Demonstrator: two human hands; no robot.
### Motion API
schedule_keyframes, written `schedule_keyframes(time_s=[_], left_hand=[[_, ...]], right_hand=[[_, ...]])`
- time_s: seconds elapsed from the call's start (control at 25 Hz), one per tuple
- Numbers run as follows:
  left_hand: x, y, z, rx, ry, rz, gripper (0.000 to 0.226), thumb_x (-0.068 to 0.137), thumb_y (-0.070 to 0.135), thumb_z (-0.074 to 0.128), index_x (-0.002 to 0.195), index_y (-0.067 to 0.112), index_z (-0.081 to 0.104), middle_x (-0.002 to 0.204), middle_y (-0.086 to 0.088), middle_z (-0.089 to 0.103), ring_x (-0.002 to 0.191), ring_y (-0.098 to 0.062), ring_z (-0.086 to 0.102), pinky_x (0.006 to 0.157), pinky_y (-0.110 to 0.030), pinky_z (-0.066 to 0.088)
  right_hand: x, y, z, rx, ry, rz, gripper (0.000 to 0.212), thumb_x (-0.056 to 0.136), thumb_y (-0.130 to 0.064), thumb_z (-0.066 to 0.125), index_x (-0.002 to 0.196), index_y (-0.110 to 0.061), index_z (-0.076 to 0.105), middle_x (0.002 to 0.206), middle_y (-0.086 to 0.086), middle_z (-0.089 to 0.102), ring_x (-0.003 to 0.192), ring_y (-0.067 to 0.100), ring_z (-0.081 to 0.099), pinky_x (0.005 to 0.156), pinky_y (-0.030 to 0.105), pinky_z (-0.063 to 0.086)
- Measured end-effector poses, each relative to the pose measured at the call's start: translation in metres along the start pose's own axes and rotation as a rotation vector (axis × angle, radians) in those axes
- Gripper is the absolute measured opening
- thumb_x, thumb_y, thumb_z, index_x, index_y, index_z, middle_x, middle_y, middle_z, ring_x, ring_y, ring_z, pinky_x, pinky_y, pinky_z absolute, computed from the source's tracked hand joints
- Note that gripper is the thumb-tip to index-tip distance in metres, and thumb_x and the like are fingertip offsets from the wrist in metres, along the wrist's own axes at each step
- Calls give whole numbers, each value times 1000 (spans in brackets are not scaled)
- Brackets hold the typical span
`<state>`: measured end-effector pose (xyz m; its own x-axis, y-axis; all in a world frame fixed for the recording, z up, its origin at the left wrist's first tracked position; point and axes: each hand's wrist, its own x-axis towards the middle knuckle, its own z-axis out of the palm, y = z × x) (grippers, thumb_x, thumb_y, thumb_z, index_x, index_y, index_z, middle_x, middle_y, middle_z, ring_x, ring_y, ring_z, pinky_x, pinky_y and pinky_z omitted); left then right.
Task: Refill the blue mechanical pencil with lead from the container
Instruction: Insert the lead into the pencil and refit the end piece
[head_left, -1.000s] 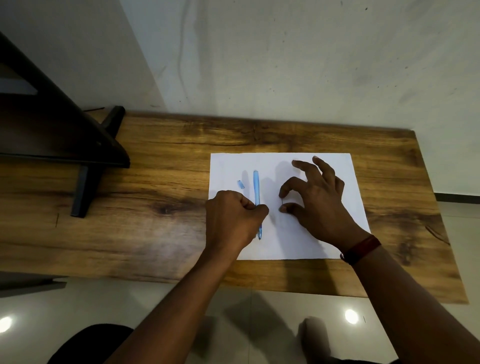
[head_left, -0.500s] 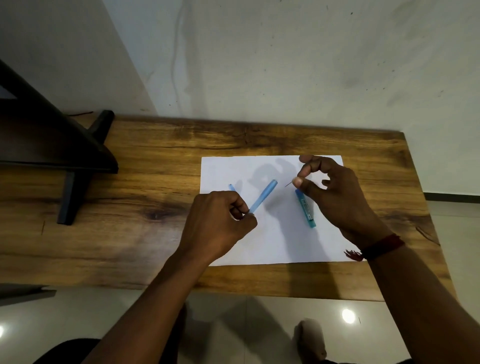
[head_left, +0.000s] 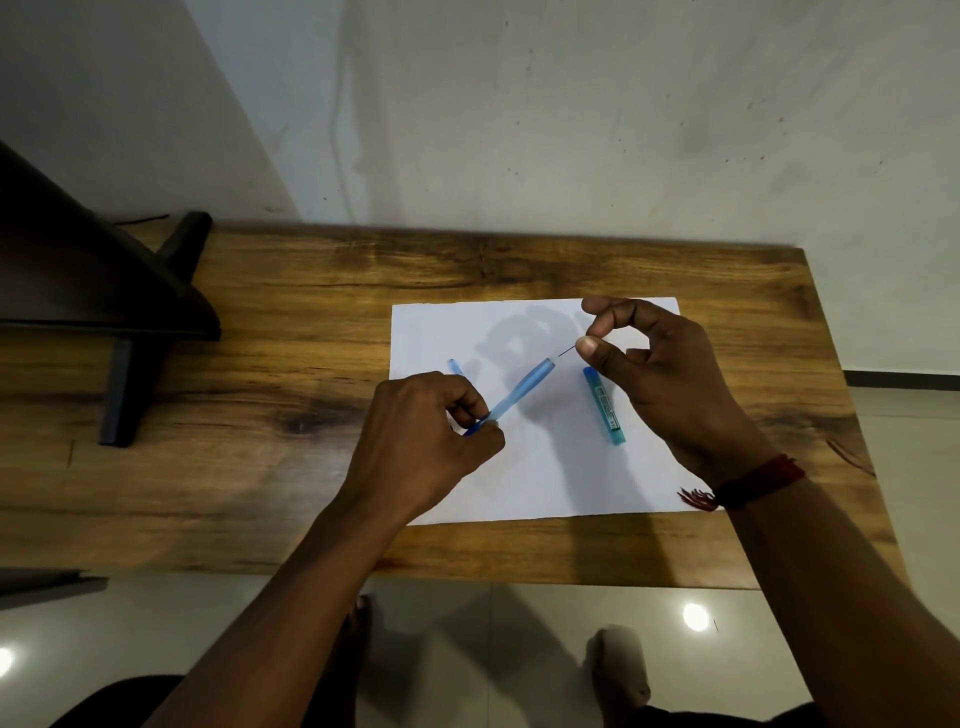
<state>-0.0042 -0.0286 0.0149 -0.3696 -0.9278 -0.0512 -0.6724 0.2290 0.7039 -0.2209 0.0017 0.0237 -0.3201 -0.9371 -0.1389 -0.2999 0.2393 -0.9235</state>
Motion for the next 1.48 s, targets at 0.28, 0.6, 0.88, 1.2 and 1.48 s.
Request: schedule_keyframes(time_s=[0.28,0.6,0.88,1.2,1.48], left_hand=[[0,0,1,25,-16,-13,11,71,31,79,73,22,73,69,13,65,53,0,56,54,-1,33],[0,0,3,23,-8,-17,12,71,30,80,74,21,73,68,13,64,54,-2,57,56,-5,36],[0,-1,3,22,-7,-9,11,70,31,80,72,23,72,66,15,63,53,0,57,54,-2,34],[0,-1,5,12,-12,-18,12,70,30,80,73,21,73,67,12,64,54,-1,58,55,-8,37],[0,-2,4,9,-9,-13,11,69,29,80,71,22,72,67,12,65,55,-1,59,55,-8,40]], right_hand=[[-1,-2,2,-22,-20,-13,7,83,-25,72,82,-24,65,121,-8,65,119,8,53,92,43,44],[-1,-1,4,-56,-27,-12,10,84,-25,72,81,-26,63,122,-6,65,119,11,54,92,38,40],[0,-1,3,-42,-17,4,10,84,-26,71,79,-29,63,120,-8,65,117,8,53,94,45,44],[0,0,2,-40,-16,10,7,84,-24,71,82,-23,65,121,-7,65,117,9,53,97,54,46],[0,2,2,-37,-30,16,7,84,-25,71,82,-23,64,119,-9,65,116,7,53,96,55,46]])
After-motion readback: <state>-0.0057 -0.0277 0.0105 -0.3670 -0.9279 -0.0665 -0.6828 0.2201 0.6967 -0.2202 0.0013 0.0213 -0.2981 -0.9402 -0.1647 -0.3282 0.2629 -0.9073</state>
